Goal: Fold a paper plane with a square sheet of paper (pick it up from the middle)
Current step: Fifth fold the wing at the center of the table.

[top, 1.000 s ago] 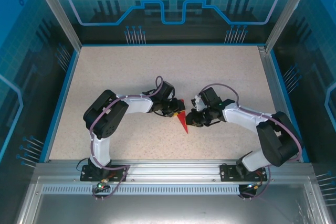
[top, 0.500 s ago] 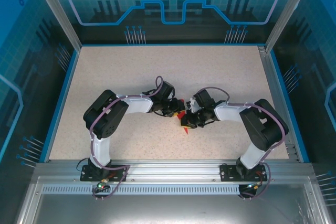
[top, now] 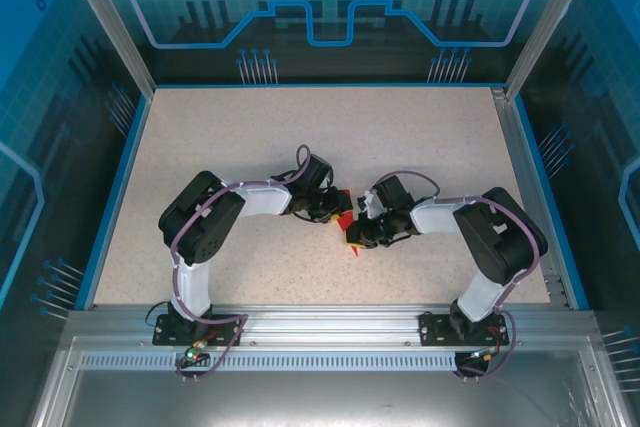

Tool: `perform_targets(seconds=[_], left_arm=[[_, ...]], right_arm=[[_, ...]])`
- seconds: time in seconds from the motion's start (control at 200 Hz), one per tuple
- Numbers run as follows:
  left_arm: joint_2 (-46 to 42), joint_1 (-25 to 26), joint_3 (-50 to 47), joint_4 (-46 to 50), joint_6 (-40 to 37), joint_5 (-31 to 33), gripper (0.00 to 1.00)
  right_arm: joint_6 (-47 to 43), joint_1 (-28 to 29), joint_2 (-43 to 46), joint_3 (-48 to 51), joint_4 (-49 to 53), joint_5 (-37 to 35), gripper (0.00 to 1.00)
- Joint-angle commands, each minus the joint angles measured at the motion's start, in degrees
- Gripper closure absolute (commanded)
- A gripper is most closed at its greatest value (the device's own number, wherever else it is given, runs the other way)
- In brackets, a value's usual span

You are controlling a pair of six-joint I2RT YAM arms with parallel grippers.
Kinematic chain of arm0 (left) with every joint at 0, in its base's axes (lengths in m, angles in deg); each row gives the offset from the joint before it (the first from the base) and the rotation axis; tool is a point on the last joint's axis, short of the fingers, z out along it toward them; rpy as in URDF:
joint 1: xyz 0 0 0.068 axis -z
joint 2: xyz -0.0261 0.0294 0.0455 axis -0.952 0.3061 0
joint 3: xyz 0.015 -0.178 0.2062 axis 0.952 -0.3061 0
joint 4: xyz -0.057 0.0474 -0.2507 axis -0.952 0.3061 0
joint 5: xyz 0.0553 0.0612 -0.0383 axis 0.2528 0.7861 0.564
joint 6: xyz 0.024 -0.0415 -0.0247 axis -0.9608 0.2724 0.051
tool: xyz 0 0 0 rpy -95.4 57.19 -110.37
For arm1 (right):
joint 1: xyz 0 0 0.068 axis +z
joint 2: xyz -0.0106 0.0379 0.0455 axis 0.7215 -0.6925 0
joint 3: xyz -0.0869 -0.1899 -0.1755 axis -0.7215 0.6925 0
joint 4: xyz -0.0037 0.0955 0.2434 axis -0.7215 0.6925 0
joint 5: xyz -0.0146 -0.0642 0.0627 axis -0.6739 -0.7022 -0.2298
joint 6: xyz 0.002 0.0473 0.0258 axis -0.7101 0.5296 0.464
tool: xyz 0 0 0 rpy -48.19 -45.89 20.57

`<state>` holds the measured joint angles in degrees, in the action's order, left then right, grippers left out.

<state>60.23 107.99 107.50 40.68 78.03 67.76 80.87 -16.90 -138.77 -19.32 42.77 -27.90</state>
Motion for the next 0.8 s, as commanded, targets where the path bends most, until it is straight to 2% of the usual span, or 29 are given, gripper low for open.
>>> perform_targets(seconds=[0.0,0.79], left_arm=[[0.6,0.1,0.0,6.8,-1.4,2.7,0.64],[1.0,0.0,0.0,7.5,-1.0,3.2,0.65]], right_arm=[[-1.2,-0.1,1.3,2.1,5.6,0.3,0.87],[-3.6,0.0,7.2,9.2,10.7,-1.9,0.86]])
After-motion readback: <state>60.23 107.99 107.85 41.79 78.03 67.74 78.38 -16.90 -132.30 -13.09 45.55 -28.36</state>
